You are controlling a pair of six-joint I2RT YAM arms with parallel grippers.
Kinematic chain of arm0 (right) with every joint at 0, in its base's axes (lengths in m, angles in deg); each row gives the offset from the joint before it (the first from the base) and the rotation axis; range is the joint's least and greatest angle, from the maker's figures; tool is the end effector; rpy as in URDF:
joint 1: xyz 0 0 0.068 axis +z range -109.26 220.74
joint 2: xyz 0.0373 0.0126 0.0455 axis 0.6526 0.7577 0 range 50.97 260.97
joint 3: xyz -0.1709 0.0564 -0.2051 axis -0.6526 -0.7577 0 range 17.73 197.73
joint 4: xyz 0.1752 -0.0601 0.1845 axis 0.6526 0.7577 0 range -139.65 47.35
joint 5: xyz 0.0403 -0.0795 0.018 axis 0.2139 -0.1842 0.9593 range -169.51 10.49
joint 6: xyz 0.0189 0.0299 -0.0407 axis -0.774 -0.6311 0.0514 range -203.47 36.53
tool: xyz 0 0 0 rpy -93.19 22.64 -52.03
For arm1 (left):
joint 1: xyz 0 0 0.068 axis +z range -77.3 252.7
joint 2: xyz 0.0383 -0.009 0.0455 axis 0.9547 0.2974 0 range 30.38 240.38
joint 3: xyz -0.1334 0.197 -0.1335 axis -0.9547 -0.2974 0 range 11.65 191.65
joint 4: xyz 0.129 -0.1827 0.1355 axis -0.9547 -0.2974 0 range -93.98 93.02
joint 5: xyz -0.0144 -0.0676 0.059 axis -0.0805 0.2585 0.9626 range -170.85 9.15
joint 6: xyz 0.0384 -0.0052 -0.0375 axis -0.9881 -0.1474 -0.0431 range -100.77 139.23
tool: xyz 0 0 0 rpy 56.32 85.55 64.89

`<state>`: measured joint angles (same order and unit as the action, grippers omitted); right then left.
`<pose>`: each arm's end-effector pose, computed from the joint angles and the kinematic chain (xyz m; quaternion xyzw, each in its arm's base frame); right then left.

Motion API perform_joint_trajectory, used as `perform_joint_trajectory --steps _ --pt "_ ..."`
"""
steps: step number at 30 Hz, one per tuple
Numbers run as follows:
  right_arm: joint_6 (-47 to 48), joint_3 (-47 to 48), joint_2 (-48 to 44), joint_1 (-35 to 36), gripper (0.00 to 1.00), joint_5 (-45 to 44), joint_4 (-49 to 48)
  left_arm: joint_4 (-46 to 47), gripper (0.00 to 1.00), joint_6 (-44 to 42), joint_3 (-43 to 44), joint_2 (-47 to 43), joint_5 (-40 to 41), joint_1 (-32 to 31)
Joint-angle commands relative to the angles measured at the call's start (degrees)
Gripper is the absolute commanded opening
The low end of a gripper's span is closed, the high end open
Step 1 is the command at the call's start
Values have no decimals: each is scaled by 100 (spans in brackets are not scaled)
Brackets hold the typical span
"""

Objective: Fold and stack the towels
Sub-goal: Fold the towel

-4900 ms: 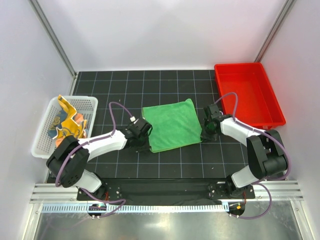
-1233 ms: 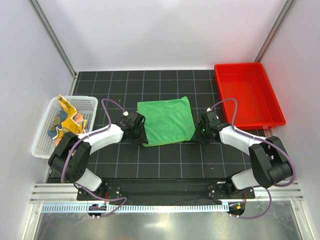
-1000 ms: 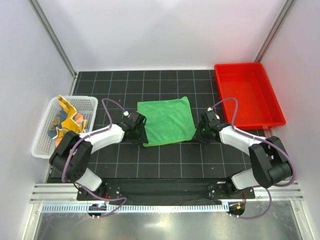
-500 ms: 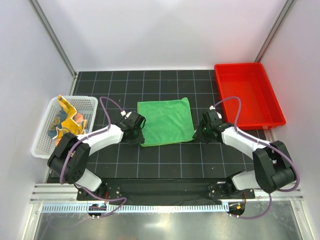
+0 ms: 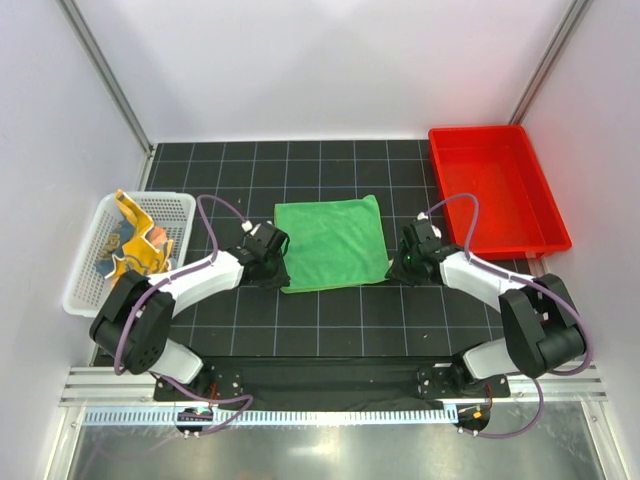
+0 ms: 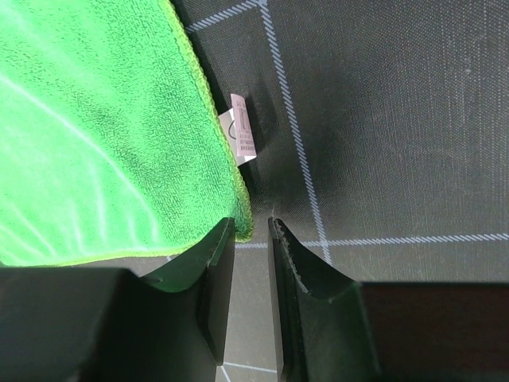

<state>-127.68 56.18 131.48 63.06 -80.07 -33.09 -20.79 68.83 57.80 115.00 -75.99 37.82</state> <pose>0.2367 0.0967 0.1609 0.1841 0.9449 0.1445 0.2288 0.2276 -0.1548 0.1740 -0.1344 0.9607 -0.1304 0.2048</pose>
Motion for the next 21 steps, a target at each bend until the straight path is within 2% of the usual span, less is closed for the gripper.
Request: perform_joint_trajectory --steps 1,10,14,18,21 --pt "-106 118 61 0 30 -85 -258 140 28 76 -27 20 6 -20" --pt "-115 109 96 8 30 -32 -302 175 25 67 43 230 50 -20" --pt "-115 118 96 0 29 -23 -320 219 17 76 69 283 32 -20" --pt "-97 127 96 0 20 -32 -355 158 2 67 131 248 41 -20" --pt "-71 127 114 0 10 -23 -407 96 0 58 184 213 32 -20"
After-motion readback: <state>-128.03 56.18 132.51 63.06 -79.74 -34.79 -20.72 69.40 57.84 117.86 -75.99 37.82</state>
